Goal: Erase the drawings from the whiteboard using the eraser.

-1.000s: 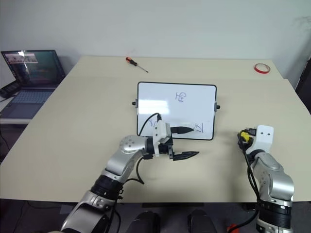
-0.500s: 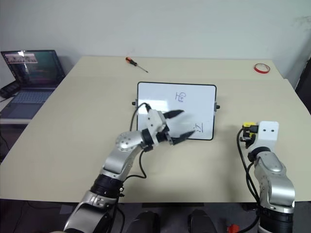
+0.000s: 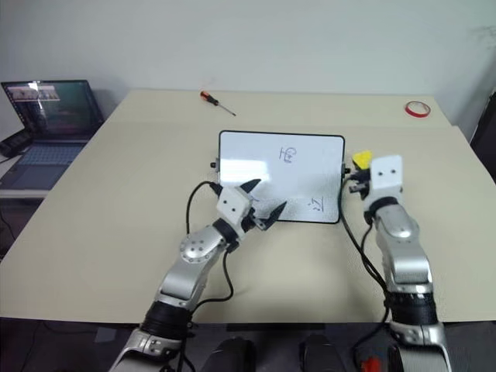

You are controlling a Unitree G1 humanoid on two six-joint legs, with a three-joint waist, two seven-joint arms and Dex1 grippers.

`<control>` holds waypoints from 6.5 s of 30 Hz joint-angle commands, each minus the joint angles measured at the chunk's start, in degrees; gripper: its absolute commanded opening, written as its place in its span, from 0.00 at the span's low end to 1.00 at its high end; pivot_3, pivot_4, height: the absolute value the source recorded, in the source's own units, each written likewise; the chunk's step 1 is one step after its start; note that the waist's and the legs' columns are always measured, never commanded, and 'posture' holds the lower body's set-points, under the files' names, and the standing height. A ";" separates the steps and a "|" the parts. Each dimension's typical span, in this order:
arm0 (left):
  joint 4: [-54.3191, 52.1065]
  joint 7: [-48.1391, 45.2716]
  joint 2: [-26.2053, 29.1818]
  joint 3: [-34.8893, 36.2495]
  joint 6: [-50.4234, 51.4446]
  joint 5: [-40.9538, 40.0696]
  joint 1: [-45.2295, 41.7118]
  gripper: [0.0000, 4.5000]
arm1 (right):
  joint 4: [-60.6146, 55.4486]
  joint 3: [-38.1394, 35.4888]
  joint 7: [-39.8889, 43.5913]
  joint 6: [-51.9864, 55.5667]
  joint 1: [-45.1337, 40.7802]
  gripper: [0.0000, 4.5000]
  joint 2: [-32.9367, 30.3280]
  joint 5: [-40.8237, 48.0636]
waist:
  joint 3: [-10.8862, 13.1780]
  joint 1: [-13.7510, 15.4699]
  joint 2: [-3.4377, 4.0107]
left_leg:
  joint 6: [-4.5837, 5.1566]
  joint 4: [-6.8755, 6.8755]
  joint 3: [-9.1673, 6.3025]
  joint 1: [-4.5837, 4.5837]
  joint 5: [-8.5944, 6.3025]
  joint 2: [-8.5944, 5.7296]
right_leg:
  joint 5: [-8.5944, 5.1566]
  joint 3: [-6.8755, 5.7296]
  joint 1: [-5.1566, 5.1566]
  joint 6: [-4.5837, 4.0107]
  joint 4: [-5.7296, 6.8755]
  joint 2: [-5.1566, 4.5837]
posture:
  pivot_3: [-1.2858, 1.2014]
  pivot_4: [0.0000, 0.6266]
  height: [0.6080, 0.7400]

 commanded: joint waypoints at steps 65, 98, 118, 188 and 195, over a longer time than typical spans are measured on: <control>-3.90 2.07 0.04 -0.29 0.43 0.88 1.18 1.00 | 25.98 11.32 2.90 -18.34 -17.79 0.25 11.62 -9.94 | 0.01 -1.12 0.02 | -0.02 0.03 -0.02 -0.05 0.01 -0.03 | 0.00 -0.04 -0.13 -0.01 0.18 -0.32 | 0.52 0.24 1.00; -4.08 2.95 -0.85 -0.82 1.14 0.70 1.23 1.00 | 35.12 14.42 -0.48 -15.38 -23.10 0.25 7.72 -16.74 | 0.00 -1.14 0.02 | -0.03 0.06 -0.03 0.06 0.03 -0.03 | 0.01 -0.04 -0.05 -0.01 0.27 -0.33 | 0.52 0.24 1.00; -2.93 1.33 -1.21 -1.25 0.78 0.14 0.40 1.00 | 21.56 8.89 -2.13 -6.71 -11.08 0.25 1.88 -15.87 | -0.01 0.32 -0.01 | -0.01 0.10 -0.09 0.08 0.04 -0.10 | 0.01 -0.14 0.10 -0.01 0.23 -0.37 | 0.52 0.24 1.00; -2.07 -17.40 7.21 -3.54 -3.26 -7.08 5.16 1.00 | -23.38 7.12 8.32 9.98 14.58 0.25 0.28 -8.57 | 0.05 -0.38 0.01 | 0.00 -0.04 -0.10 -0.06 0.04 -0.06 | 0.00 -0.13 -0.02 0.00 -0.06 -0.33 | 0.52 0.24 1.00; -1.47 -17.01 6.57 -3.74 -5.26 -6.05 5.50 1.00 | -15.50 7.81 7.11 5.16 12.16 0.25 1.25 -8.82 | 0.05 -0.34 0.01 | 0.00 -0.06 -0.09 -0.07 0.04 -0.06 | 0.00 -0.13 -0.03 0.00 -0.10 -0.33 | 0.52 0.24 1.00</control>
